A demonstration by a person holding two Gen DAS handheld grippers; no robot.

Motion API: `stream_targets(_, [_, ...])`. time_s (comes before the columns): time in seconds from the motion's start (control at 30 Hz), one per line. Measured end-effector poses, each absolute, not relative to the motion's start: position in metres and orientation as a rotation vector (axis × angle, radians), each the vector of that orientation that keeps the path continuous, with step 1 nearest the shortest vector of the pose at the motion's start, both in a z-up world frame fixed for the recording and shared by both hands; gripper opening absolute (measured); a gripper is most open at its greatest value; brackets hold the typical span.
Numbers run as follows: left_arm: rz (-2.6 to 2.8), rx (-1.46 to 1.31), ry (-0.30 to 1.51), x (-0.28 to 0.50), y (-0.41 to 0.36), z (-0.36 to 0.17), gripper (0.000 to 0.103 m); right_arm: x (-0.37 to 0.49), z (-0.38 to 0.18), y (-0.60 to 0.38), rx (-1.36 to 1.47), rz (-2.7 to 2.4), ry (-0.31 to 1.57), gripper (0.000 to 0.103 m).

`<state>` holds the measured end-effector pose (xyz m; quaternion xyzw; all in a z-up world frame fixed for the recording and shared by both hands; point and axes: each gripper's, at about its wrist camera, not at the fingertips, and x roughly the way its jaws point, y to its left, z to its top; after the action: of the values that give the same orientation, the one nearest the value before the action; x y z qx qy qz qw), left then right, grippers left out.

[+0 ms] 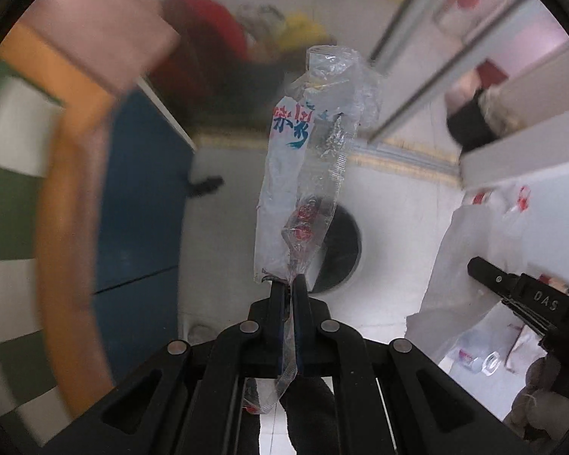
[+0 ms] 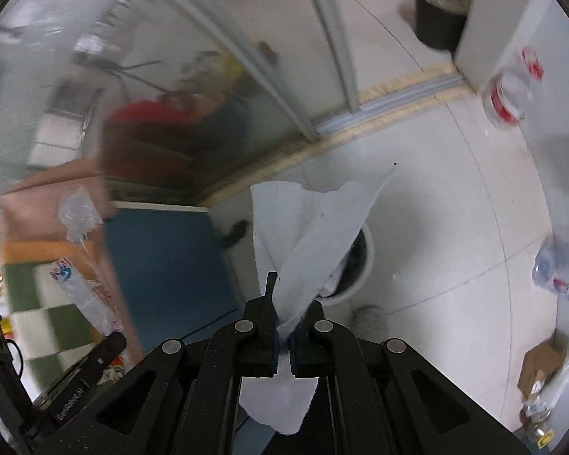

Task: Collect trash
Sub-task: 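Carry the wrapper and tissue over the white bin and open both tools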

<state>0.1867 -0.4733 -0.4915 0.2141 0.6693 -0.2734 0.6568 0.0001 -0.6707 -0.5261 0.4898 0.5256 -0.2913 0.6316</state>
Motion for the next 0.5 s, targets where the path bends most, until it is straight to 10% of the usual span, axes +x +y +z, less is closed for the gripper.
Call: stream_targets(0.5, [-0.685,0.614,1.820,0.186,-0.530,-0.768,0.003,0.016,-0.825,-0.692,1.234,-0.530,1.339,0.004])
